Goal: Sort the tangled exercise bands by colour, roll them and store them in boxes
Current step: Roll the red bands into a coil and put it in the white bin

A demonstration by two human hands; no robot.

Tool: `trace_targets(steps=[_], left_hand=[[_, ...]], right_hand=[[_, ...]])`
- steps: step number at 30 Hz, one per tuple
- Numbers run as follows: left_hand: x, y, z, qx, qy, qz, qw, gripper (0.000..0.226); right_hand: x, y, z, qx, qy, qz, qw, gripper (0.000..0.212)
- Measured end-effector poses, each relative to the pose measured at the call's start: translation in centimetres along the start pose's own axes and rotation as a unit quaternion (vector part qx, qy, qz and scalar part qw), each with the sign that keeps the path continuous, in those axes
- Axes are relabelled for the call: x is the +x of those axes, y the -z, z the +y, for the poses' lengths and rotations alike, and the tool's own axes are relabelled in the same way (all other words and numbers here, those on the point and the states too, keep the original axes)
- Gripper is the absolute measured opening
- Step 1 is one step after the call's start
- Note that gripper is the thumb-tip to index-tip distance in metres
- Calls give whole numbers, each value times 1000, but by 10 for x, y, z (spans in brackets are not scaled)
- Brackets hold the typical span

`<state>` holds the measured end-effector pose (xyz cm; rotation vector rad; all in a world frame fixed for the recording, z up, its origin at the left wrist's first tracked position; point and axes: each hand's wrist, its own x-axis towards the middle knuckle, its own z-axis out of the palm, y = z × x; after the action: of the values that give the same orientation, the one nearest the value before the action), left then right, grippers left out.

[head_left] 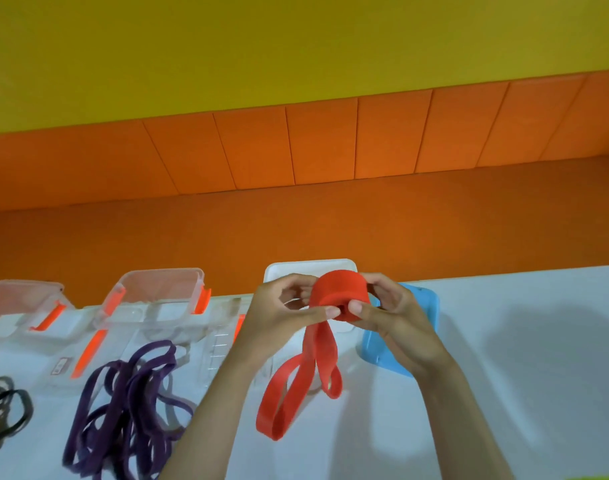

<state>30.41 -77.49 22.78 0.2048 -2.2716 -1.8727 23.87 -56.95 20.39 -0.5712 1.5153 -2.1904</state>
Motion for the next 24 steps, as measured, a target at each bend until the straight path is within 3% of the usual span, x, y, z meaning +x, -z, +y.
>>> trace_targets(steps=[2, 7, 14, 18, 20, 22, 24], left_hand=[[6, 10, 16, 10, -18, -11, 1000, 43], [15, 24, 54, 53, -79, -7, 995, 42], [18, 25, 74, -94, -59, -4, 994, 62], [17, 28, 78, -23, -53, -31, 998, 52], [18, 31, 81, 29, -64, -36, 997, 46], [18, 35, 84, 70, -78, -41, 994, 42], [19, 37, 88, 85, -85, -51, 991, 41]], right_hand=[[5, -7, -11, 1, -8, -4, 1000, 38], [26, -11, -63, -145, -20, -28, 989, 36], [35, -28, -75, -37, 29, 23, 999, 53], [30, -34, -50, 42, -12, -14, 999, 50], [27, -34, -51, -4, -35, -40, 999, 48], [30, -28, -64, -139, -35, -64, 988, 46], [35, -23, -82, -200, -15, -71, 977, 48]])
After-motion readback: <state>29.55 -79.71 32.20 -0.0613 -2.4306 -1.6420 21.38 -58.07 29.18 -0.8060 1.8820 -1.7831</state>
